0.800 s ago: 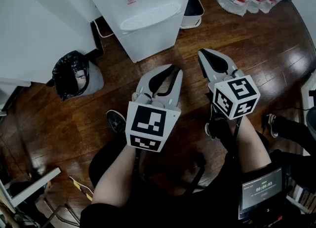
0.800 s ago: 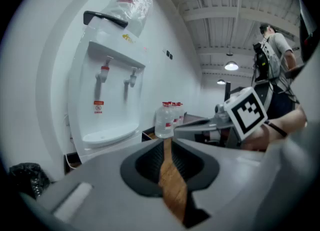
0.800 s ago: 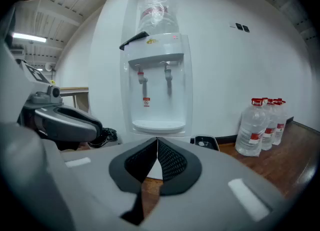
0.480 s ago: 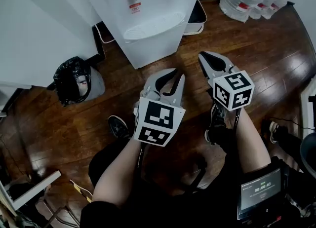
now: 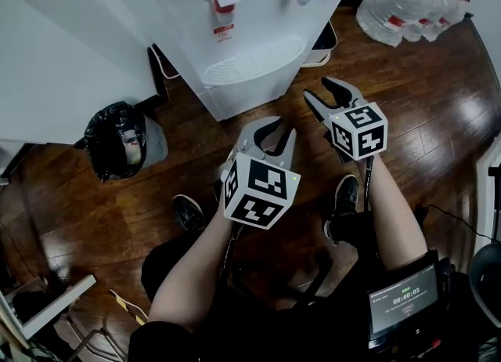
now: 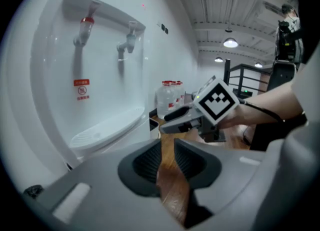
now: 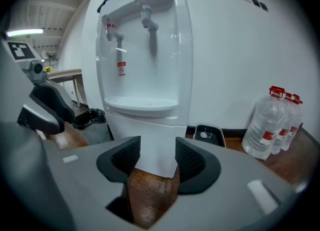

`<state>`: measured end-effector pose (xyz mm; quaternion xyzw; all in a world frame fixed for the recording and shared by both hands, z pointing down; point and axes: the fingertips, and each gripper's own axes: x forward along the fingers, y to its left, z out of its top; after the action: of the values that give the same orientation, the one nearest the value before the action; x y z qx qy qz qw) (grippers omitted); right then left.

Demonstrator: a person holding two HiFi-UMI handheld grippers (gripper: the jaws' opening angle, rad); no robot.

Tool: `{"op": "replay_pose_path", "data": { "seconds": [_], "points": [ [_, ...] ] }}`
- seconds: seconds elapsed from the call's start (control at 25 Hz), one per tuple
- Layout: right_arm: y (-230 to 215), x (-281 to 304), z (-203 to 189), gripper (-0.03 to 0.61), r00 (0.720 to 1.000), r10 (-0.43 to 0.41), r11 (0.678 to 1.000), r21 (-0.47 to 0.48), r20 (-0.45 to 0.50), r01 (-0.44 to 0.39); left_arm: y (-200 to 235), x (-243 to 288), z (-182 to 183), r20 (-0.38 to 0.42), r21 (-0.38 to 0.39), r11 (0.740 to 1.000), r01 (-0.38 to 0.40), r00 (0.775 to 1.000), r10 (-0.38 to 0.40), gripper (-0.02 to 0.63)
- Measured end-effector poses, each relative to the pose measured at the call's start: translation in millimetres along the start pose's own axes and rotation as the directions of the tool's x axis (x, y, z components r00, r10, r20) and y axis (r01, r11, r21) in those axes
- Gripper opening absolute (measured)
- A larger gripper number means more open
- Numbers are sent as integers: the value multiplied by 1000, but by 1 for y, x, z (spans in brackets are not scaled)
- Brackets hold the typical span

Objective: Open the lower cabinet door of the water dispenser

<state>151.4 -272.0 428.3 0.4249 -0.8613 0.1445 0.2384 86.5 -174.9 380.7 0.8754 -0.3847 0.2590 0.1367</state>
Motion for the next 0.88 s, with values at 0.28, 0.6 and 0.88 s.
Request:
{"op": "replay_pose_path", "data": {
  "seconds": [0.28, 0.6, 0.88],
  "points": [
    [-24, 57, -33, 289, 992, 35, 992, -118, -122, -50, 18, 16, -14, -67, 23, 1000, 7, 998, -5, 117],
    [-42, 119, -35, 436, 976, 54, 978, -184, -212, -94, 34, 25, -19, -149, 59, 992, 112, 984, -102, 123],
    [-31, 131, -20, 469, 971, 110, 956, -245, -210, -161, 34, 28, -18, -174, 54, 991, 126, 978, -115, 123]
  ]
}}
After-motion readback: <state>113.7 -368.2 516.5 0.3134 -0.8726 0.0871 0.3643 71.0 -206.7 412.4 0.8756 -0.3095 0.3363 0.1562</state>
